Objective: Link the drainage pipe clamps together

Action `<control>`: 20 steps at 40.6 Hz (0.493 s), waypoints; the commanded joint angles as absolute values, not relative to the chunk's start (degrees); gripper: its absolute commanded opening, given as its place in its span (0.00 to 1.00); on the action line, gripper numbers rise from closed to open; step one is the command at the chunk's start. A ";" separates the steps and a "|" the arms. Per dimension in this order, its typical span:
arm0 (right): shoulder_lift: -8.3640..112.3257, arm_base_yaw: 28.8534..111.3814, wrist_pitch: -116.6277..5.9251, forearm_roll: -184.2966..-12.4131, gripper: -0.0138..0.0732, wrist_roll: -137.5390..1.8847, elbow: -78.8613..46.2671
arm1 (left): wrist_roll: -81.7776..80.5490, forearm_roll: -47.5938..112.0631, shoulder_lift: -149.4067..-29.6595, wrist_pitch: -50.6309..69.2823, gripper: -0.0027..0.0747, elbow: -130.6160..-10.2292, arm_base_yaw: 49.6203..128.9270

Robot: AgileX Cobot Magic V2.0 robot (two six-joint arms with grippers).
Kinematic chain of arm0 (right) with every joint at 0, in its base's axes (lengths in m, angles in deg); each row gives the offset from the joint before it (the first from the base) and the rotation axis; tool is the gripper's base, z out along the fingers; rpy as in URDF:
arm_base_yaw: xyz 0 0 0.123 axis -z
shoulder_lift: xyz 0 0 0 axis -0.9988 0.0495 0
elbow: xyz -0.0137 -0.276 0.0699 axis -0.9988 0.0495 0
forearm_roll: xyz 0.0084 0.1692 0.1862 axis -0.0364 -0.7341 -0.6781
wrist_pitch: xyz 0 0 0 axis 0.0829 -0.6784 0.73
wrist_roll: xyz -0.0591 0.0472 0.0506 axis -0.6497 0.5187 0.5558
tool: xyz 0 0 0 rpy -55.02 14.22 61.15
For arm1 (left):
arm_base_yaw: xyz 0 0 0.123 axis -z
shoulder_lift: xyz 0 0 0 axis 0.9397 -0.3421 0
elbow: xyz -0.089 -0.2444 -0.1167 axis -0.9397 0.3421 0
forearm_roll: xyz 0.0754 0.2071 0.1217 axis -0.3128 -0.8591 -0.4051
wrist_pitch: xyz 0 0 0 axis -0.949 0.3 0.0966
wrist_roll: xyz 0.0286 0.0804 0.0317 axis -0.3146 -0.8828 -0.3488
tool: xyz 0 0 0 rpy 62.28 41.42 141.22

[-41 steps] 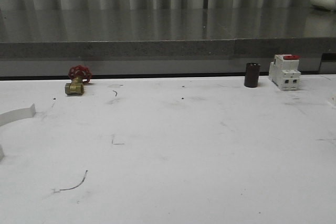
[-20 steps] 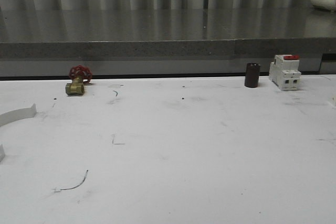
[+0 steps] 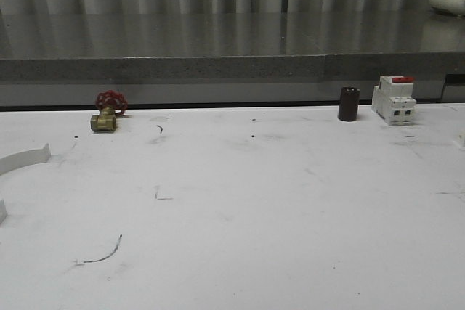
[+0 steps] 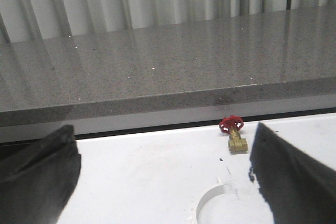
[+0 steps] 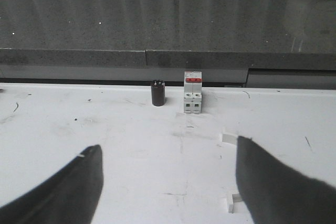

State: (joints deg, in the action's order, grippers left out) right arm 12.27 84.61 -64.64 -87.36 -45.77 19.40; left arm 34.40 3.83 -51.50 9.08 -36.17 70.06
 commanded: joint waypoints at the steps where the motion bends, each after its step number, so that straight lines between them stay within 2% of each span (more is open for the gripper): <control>1: 13.02 85.07 -60.68 -87.27 0.84 -46.21 17.22 | 34.64 4.59 -52.22 4.89 0.91 -38.32 70.09; 20: 13.02 85.07 -60.53 -87.27 0.84 -46.21 17.22 | 34.64 6.98 -52.31 4.85 0.90 -38.32 70.09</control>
